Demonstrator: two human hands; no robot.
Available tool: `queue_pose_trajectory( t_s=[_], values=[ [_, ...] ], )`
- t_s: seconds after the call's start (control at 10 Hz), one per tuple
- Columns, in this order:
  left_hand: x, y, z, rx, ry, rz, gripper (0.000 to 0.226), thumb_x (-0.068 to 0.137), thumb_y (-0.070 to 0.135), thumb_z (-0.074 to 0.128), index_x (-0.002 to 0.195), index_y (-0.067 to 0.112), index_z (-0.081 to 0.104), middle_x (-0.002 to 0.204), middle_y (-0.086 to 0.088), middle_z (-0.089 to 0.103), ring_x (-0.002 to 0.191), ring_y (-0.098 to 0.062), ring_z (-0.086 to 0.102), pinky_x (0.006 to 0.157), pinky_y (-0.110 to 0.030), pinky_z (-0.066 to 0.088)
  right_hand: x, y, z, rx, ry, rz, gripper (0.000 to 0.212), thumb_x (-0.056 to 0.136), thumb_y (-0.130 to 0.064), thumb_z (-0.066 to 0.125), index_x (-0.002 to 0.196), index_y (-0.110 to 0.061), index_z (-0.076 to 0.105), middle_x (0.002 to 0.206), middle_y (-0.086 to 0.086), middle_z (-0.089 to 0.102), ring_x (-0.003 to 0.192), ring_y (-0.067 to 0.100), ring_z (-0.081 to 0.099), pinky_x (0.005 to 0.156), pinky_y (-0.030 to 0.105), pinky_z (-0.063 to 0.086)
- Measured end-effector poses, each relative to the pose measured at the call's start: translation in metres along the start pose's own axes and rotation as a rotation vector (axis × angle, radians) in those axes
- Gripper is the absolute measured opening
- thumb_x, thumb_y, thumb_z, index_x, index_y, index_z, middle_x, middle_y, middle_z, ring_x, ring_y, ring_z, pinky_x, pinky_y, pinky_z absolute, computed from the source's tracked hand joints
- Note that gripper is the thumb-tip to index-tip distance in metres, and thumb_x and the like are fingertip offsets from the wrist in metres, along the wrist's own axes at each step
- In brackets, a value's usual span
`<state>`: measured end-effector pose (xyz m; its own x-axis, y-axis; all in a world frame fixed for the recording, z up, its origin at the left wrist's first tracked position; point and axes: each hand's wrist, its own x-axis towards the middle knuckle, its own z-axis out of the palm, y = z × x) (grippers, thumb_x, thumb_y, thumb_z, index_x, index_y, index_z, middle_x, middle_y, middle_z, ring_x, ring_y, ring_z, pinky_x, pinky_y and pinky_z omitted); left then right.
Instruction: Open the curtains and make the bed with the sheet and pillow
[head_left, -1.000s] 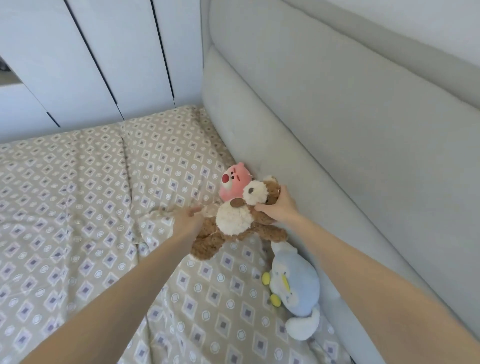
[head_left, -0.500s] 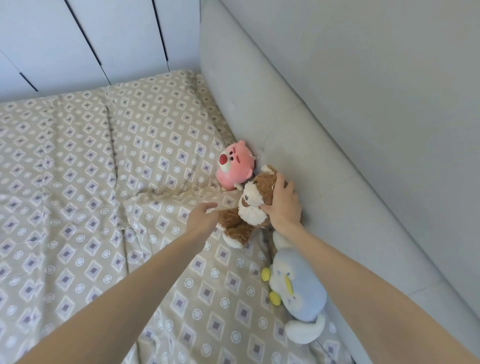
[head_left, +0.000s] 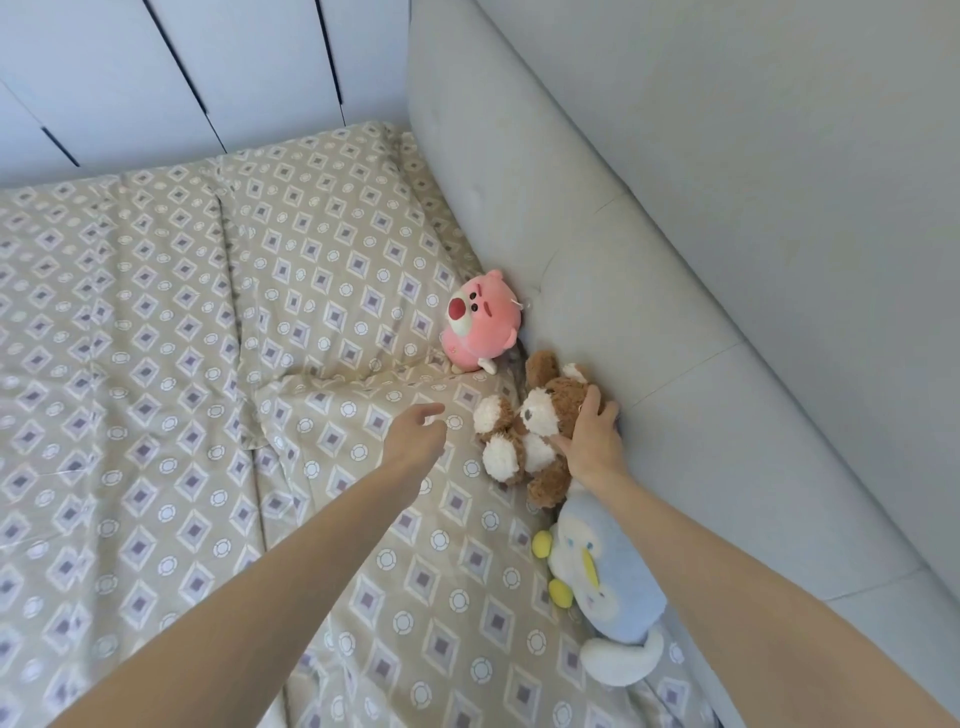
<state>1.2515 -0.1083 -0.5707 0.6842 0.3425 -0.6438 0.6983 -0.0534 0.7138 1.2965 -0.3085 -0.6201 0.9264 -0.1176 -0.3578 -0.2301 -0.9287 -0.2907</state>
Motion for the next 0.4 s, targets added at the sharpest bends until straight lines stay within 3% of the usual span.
queue_pose_trajectory(
  t_s=[0.1,0.2,0.3,0.4],
  values=[
    [-0.002,-0.003,0.000,-0.005,-0.001,-0.014,0.043,0.091,0.006,0.041,0.129,0.021,0.054,0.142,-0.008,0.043,0.106,-0.020,0.054,0.097,-0.036,0.045,-0.004,0.001,-0.003,-0.156,0.044,0.000,0.089,0.086,-0.043,0.065,0.150,-0.012,0.011,0.139,0.015,0.030,0.126,0.030,0.037,0.089,0.037,0.046],
    [-0.010,-0.001,0.000,0.019,-0.022,-0.019,0.042,0.092,0.006,0.041,0.129,0.021,0.055,0.141,-0.008,0.045,0.120,-0.025,0.049,0.103,-0.041,0.042,-0.009,-0.002,-0.008,-0.193,0.125,-0.033,0.088,0.084,-0.041,0.068,0.149,-0.014,0.015,0.141,0.012,0.029,0.129,0.029,0.029,0.094,0.038,0.044],
    [-0.023,0.006,-0.002,0.013,-0.049,-0.005,0.043,0.092,0.006,0.040,0.130,0.019,0.053,0.134,-0.008,0.051,0.118,-0.025,0.050,0.104,-0.040,0.041,-0.020,-0.006,-0.022,-0.178,0.140,-0.095,0.077,0.086,-0.028,0.066,0.147,-0.017,0.021,0.143,0.010,0.029,0.129,0.029,0.032,0.099,0.038,0.041],
    [-0.037,0.012,-0.004,0.008,-0.048,0.014,0.043,0.092,0.007,0.041,0.131,0.021,0.053,0.125,-0.006,0.055,0.100,-0.020,0.053,0.094,-0.035,0.045,-0.031,-0.012,-0.040,-0.137,0.154,-0.140,0.060,0.088,-0.019,0.056,0.142,-0.016,0.031,0.137,0.009,0.038,0.122,0.028,0.042,0.093,0.038,0.044]
  ],
)
